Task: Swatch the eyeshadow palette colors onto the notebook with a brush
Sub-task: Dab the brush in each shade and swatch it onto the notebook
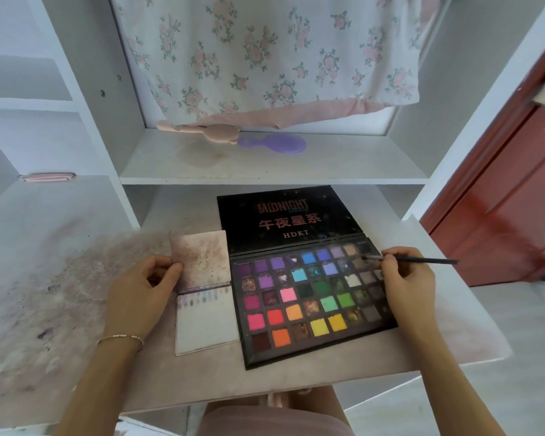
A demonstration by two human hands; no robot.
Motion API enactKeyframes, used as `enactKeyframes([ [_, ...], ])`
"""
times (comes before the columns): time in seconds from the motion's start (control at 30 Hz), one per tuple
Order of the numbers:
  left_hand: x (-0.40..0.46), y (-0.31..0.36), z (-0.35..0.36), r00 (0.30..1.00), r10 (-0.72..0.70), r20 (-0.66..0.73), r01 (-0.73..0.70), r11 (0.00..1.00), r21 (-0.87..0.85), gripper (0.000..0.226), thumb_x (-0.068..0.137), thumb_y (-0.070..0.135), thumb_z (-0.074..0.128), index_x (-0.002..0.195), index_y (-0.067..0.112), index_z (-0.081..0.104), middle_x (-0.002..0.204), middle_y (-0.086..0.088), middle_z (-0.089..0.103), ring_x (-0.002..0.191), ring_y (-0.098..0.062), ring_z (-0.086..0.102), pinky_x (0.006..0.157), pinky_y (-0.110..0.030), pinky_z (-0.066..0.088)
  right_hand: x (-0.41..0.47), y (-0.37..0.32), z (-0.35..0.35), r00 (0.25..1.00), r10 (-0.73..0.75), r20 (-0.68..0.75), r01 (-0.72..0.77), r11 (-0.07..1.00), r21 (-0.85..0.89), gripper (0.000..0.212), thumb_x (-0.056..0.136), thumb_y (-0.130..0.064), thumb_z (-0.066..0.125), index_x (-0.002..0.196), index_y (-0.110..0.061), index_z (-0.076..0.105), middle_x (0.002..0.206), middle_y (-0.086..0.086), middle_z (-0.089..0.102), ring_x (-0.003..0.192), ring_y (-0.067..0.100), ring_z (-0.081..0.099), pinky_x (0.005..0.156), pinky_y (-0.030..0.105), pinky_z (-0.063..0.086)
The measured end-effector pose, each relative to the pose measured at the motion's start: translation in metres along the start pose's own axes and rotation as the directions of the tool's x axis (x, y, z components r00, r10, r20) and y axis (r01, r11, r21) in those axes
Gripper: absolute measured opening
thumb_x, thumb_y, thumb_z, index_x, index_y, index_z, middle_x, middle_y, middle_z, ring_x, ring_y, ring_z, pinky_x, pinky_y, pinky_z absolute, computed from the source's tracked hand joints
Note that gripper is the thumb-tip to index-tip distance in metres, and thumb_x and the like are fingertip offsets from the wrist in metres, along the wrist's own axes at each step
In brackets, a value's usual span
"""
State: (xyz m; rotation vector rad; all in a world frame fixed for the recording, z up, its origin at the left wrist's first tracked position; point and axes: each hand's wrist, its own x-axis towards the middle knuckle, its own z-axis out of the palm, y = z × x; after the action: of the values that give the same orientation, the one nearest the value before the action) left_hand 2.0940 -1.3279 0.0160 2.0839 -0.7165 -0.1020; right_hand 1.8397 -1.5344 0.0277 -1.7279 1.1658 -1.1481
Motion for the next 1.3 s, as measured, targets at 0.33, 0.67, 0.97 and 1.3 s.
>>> enactKeyframes([
  [0.33,-0.001,0.001,0.0,1.0,-0.024,-0.006,0.023,0.999,-0.034,0.011,0.085,0.017,0.063,0.077,0.024,0.06,0.069,0.014,0.059,0.069,0.0,0.052,0.059,-0.011,0.036,-0.001,0.005,0.005,0.997,-0.026,0.069,0.037,0.984,-0.174,0.026,0.091,-0.014,0.05,0.073,-0.032,0.045,0.067,-0.009,0.057,0.063,0.004,0.057,0.052,0.014,0.04],
  [0.67,0.0,-0.001,0.0,1.0,-0.021,0.001,0.022,0.999,-0.041,0.008,0.085,0.018,0.063,0.079,0.022,0.062,0.071,0.013,0.06,0.07,-0.002,0.054,0.061,-0.02,0.037,-0.002,0.001,0.003,0.998,-0.016,0.059,0.027,0.982,-0.186,0.026,0.091,-0.012,0.049,0.072,-0.029,0.045,0.065,-0.007,0.056,0.061,0.005,0.055,0.051,0.014,0.039],
  [0.97,0.0,-0.002,0.0,1.0,-0.019,-0.007,0.018,0.998,-0.058,0.015,0.084,0.018,0.064,0.074,0.028,0.06,0.07,0.013,0.061,0.069,-0.003,0.055,0.061,-0.017,0.037,-0.023,-0.031,0.018,0.983,0.008,0.185,-0.04,0.985,0.169,0.021,0.091,-0.005,0.047,0.078,-0.022,0.051,0.072,-0.002,0.063,0.069,0.002,0.065,0.05,0.011,0.049],
  [1.3,-0.001,0.003,-0.002,1.0,-0.022,0.01,0.022,0.997,-0.08,0.025,0.084,0.015,0.064,0.07,0.034,0.057,0.068,0.015,0.061,0.068,0.0,0.056,0.057,-0.013,0.036,-0.071,-0.057,0.083,0.841,-0.103,0.531,0.022,0.987,0.158,0.019,0.087,-0.012,0.053,0.077,-0.029,0.054,0.071,0.004,0.065,0.068,0.015,0.061,0.061,0.021,0.05],
])
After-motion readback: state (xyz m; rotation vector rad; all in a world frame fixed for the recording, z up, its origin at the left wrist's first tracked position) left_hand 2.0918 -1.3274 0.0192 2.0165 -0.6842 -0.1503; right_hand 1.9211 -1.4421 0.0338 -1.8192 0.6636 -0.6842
